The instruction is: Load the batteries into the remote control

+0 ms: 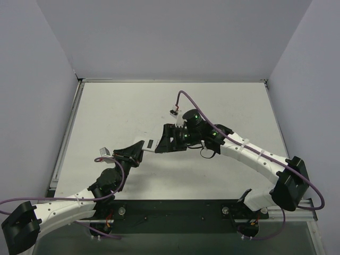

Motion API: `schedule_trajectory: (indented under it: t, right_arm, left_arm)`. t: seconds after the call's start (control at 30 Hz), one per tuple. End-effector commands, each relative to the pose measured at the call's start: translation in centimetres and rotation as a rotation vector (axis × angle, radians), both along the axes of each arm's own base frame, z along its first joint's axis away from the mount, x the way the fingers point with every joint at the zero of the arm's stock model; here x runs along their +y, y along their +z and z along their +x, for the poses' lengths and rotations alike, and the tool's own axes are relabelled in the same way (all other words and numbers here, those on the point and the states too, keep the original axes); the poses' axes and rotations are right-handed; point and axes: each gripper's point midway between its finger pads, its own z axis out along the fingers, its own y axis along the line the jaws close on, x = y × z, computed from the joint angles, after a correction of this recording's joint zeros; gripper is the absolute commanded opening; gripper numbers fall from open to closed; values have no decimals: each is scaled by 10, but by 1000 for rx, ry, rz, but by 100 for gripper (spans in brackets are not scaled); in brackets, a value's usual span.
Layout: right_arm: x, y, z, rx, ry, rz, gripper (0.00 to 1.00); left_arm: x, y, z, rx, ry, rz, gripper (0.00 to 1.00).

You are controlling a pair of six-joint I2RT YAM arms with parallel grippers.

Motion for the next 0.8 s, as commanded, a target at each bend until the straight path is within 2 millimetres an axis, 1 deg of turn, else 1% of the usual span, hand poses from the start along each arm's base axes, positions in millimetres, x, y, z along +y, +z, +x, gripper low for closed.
schedule_trajectory:
  t: [0.0,0.07,0.1,0.27,0.5,0.77]
  right_arm:
    - [-17,-1,34,-46,-174,-9,56]
    - [-17,0,36,-35,-196,8,53]
    - [-18,-4,36,-26,-201,9,51]
    - [-15,-6,37,4,-220,45,49]
    - [-16,-3,44,10,-272,84,41]
    - [-8,2,45,43,-276,134,40]
  left_arm:
    - [9,-8,-14,-41,-44,-90,0]
    - [9,-6,-15,-47,-45,-94,0]
    - [9,-6,-15,-49,-46,-93,0]
    - [10,0,-16,-63,-46,-108,0]
    - [11,5,-17,-83,-45,-112,0]
    - [8,9,-18,-98,-55,-106,0]
